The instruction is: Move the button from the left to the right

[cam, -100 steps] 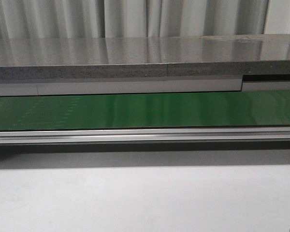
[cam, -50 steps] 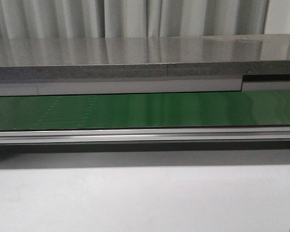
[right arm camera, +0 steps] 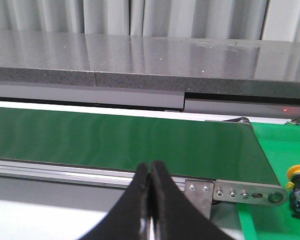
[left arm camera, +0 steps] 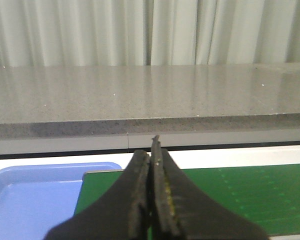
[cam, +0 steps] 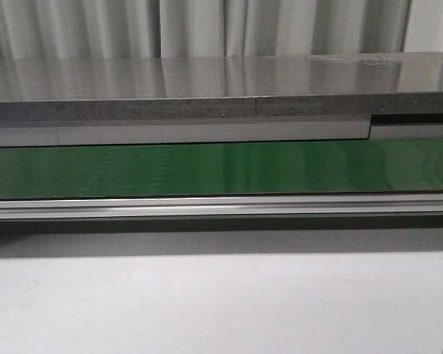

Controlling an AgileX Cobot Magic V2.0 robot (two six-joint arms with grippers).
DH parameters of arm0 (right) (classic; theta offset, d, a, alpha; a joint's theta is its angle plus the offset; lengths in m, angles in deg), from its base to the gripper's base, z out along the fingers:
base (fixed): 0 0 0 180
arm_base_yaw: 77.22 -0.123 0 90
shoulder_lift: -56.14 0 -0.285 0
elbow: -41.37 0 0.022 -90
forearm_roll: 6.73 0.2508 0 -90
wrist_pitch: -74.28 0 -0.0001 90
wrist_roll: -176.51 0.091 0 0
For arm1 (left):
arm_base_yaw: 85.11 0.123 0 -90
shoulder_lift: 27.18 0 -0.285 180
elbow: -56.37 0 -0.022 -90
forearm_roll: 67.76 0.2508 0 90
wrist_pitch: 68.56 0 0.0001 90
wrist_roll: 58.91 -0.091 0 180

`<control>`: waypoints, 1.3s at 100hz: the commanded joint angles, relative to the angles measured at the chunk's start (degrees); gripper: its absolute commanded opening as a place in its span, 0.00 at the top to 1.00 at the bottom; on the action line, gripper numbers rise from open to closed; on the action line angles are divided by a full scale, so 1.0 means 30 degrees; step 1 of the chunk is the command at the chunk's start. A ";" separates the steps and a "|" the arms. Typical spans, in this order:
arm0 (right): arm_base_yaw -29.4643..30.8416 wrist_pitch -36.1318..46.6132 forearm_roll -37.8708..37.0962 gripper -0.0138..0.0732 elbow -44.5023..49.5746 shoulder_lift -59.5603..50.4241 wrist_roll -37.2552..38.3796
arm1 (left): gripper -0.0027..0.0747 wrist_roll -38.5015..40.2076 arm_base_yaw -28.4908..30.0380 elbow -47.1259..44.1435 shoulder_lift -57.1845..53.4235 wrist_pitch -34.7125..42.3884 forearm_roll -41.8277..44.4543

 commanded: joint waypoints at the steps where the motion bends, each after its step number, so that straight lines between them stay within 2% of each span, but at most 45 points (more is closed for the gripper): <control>1: -0.0062 0.1728 -0.0155 0.92 -0.0298 -0.0273 0.0034 | 0.99 0.0686 -0.0135 0.0163 0.0114 0.2491 0.0799; 15: -0.0062 0.1728 -0.0155 0.92 -0.0298 -0.0273 0.0034 | 0.99 0.3444 -0.0020 -0.0506 -0.0620 0.2550 0.3756; 37: -0.0062 0.1728 -0.0155 0.92 -0.0298 -0.0273 0.0034 | 0.99 0.3488 0.0878 -0.2234 -0.2565 0.2190 0.3757; 57: -0.0062 0.1728 -0.0155 0.92 -0.0298 -0.0273 0.0034 | 0.99 0.4485 0.1188 -0.3626 -0.4464 -0.0075 0.3757; 94: -0.0062 0.1728 -0.0155 0.92 -0.0298 -0.0273 0.0034 | 0.99 0.4955 0.1188 -0.5535 -0.5662 0.0437 0.3792; 130: -0.0062 0.1728 -0.0155 0.92 -0.0298 -0.0273 0.0034 | 0.99 0.4955 0.1188 -0.5571 -0.5662 0.0601 0.3792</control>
